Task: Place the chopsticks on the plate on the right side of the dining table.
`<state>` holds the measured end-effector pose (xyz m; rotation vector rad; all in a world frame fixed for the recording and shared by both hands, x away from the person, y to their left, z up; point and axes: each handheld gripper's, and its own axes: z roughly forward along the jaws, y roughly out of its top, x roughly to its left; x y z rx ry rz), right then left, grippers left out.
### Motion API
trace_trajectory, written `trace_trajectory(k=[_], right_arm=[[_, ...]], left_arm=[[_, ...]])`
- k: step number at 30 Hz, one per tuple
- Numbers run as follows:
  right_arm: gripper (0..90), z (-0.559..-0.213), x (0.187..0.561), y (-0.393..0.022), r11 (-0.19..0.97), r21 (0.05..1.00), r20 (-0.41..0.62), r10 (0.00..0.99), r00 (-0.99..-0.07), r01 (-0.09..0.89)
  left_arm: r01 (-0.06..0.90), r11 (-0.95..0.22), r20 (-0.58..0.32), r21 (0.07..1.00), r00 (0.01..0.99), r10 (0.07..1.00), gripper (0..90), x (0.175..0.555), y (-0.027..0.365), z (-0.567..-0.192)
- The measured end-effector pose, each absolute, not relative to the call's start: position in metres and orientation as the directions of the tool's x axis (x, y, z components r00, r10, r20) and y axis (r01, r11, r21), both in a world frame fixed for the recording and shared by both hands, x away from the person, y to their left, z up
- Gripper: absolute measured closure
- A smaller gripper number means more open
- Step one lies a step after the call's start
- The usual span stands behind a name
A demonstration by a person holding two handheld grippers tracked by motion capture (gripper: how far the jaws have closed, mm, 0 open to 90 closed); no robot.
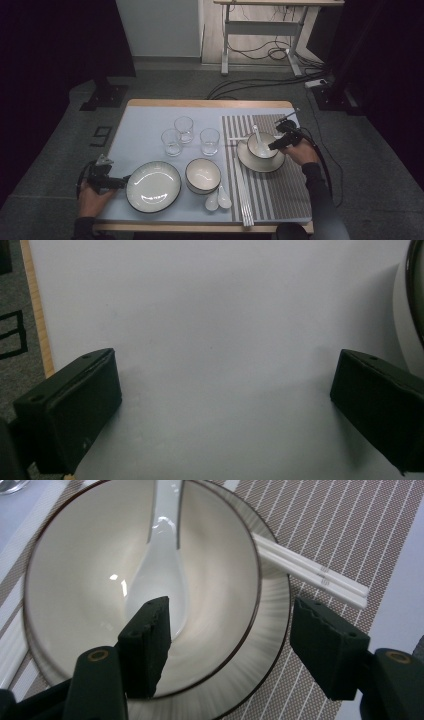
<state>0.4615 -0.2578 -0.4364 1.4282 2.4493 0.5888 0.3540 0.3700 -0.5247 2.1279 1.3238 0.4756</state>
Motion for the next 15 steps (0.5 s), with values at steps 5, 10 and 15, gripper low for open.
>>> trace_trajectory(k=[5,10,15], right_arm=[[27.0,-0.431,0.448,-0.258,0.459,0.485,-0.029,0.859,-0.511,0.744],[22.1,-0.426,0.434,-0.259,0.463,0.513,-0.044,0.855,-0.516,0.723],[16.3,-0.423,0.419,-0.261,0.454,0.555,-0.054,0.856,-0.515,0.697]], left_arm=[[0.688,-0.338,-0.004,0.642,0.444,0.896,0.0,0.354,0.370,-0.525],[0.688,-0.338,-0.004,0.642,0.444,0.896,0.0,0.354,0.370,-0.525],[0.688,-0.338,-0.004,0.642,0.444,0.896,0.0,0.354,0.370,-0.525]])
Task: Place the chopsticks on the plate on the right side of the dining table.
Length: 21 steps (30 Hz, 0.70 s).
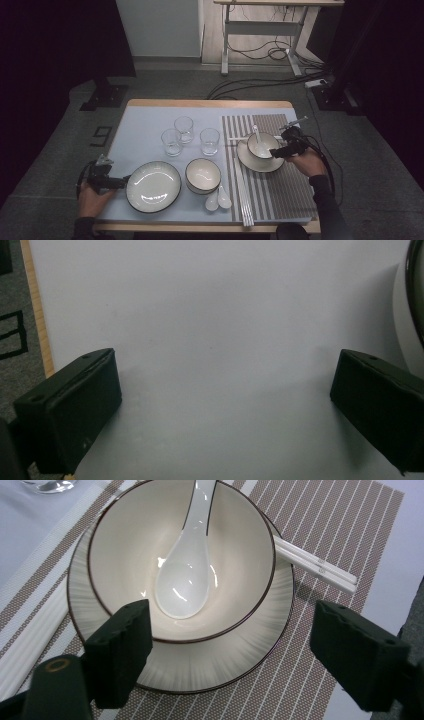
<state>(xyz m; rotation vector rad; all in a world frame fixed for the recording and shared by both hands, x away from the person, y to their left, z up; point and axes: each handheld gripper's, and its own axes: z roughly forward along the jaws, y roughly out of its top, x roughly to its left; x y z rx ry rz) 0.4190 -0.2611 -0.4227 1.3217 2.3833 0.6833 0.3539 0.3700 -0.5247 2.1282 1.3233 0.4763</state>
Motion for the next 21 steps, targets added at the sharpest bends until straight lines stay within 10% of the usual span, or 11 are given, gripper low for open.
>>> trace_trajectory(k=[21], right_arm=[[0.9,-0.440,0.365,-0.269,0.430,0.609,-0.039,0.856,-0.516,0.667]], left_arm=[[0.689,-0.339,-0.003,0.640,0.444,0.896,0.0,0.354,0.370,-0.525]])
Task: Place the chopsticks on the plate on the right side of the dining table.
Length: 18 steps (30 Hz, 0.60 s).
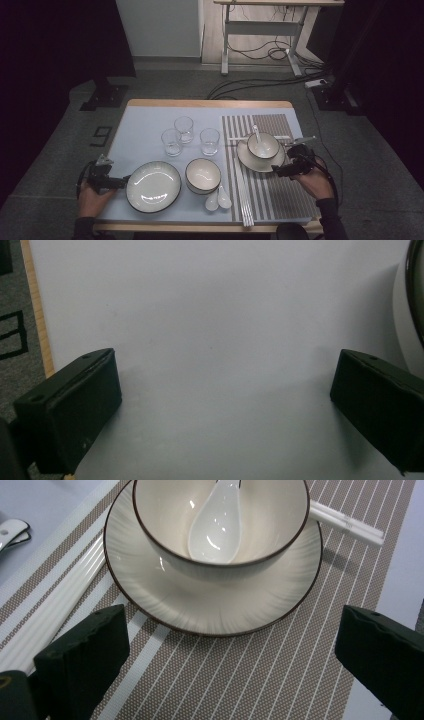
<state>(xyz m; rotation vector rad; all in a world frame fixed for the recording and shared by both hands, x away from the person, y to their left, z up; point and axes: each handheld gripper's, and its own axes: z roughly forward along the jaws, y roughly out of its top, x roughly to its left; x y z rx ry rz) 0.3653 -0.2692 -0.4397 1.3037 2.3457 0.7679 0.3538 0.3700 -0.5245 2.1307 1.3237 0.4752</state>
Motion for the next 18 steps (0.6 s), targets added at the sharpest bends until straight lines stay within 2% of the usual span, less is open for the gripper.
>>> trace_trajectory(k=[18], right_arm=[[0.0,-0.484,0.341,-0.263,0.371,0.647,0.013,0.868,-0.496,0.666]], left_arm=[[0.689,-0.338,-0.004,0.641,0.443,0.896,0.0,0.354,0.370,-0.525]])
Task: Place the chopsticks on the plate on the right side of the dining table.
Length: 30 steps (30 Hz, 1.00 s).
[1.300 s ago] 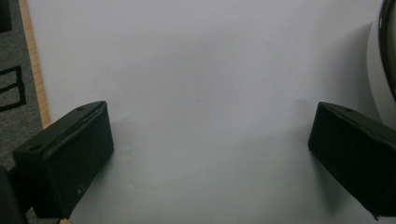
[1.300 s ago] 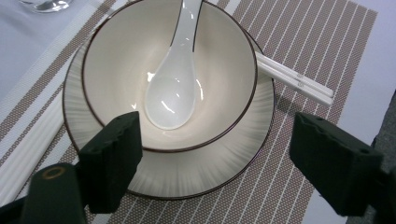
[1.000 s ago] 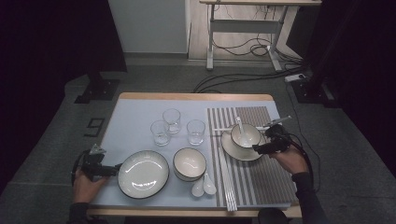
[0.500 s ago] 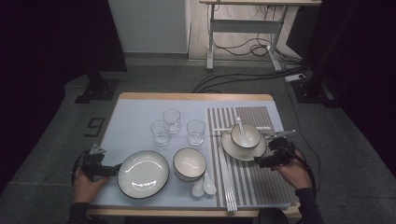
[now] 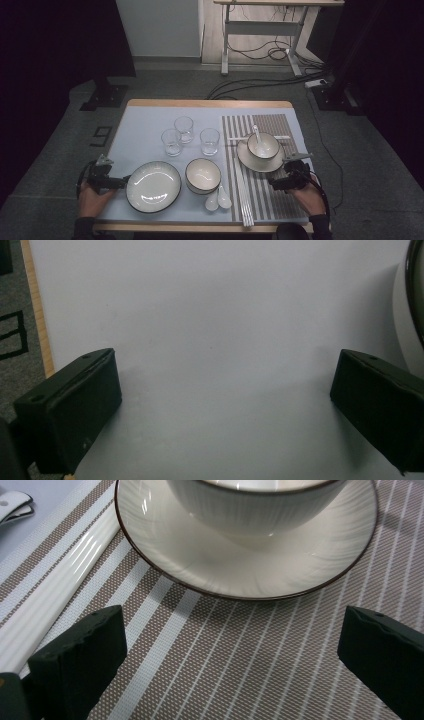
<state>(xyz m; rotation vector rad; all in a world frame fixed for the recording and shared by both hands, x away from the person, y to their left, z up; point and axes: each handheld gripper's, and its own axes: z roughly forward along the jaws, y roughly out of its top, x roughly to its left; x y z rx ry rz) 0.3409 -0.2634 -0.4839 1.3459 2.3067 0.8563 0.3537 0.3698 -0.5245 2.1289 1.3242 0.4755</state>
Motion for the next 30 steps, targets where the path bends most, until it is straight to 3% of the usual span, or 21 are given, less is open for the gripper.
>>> trace_trajectory(k=[16,30], right_arm=[[0.0,-0.525,0.334,-0.256,0.339,0.642,0.022,0.888,-0.459,0.688],[0.0,-0.537,0.326,-0.258,0.309,0.718,0.008,0.893,-0.451,0.624]], left_arm=[[0.689,-0.338,-0.003,0.641,0.443,0.896,0.0,0.354,0.370,-0.525],[0.689,-0.339,-0.002,0.641,0.443,0.897,0.0,0.354,0.370,-0.525]])
